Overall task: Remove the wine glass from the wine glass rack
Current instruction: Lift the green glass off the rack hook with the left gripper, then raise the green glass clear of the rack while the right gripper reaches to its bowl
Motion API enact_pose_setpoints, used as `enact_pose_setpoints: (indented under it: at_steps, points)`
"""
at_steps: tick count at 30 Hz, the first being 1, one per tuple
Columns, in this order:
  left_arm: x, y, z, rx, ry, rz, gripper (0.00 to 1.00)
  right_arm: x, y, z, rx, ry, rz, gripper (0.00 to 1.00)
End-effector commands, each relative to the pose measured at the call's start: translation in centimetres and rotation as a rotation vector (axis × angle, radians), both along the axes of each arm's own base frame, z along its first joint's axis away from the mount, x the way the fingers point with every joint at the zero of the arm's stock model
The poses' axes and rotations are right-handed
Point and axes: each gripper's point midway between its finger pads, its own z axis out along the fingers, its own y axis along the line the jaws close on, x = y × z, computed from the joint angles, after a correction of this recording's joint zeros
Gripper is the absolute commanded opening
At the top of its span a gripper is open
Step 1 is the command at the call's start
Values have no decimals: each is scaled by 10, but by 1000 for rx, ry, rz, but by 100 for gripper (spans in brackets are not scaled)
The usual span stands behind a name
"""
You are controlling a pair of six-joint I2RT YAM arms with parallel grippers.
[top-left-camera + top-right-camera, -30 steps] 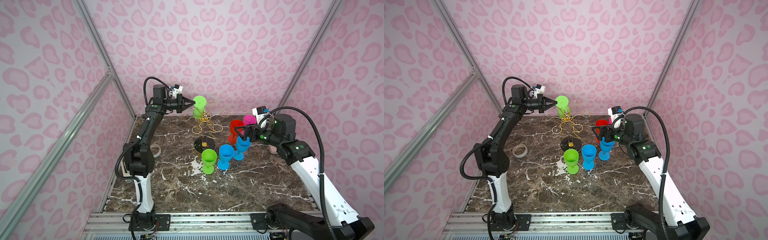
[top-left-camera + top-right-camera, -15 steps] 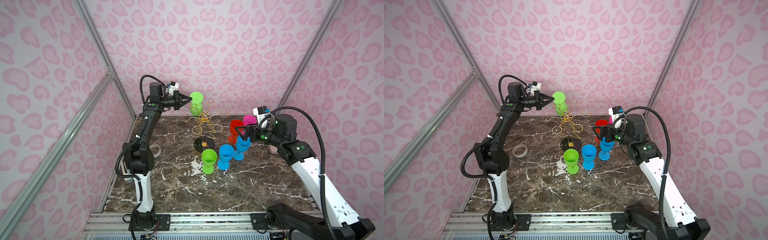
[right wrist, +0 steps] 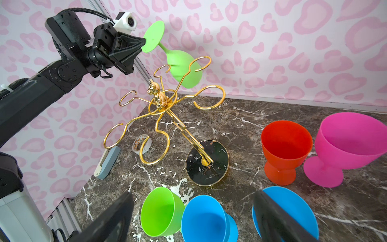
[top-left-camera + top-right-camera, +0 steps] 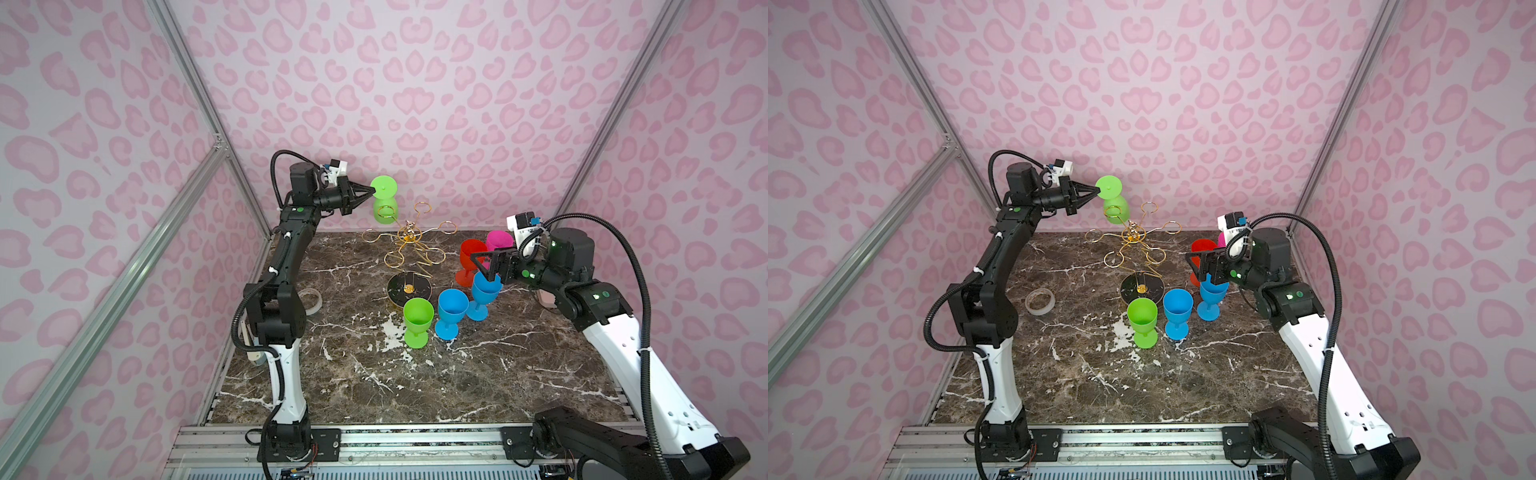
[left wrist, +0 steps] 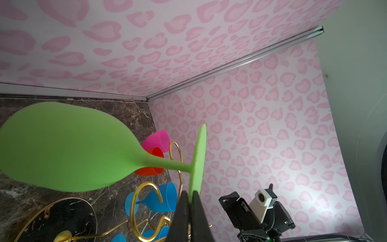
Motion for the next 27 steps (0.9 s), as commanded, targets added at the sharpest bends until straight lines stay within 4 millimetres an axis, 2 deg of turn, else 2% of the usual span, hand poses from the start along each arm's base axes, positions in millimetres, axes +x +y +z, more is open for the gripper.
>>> enact_pose_setpoints:
  at_steps: [1, 13, 17, 23, 27]
  points:
    - [-6, 11, 24, -6, -77, 15, 3, 3, -1, 1, -8, -7, -3, 91]
    - [-30, 46, 67, -17, -159, 70, 3, 12, 7, 28, 1, -97, 32, 91]
    - [-41, 52, 82, -38, -187, 77, 3, 20, 12, 50, -15, -210, 38, 91]
    - [-58, 60, 97, -33, -219, 91, 3, 32, 44, 76, -129, -370, 59, 91]
    - [-70, 69, 105, -29, -238, 108, 3, 40, 72, 83, -132, -437, 101, 91]
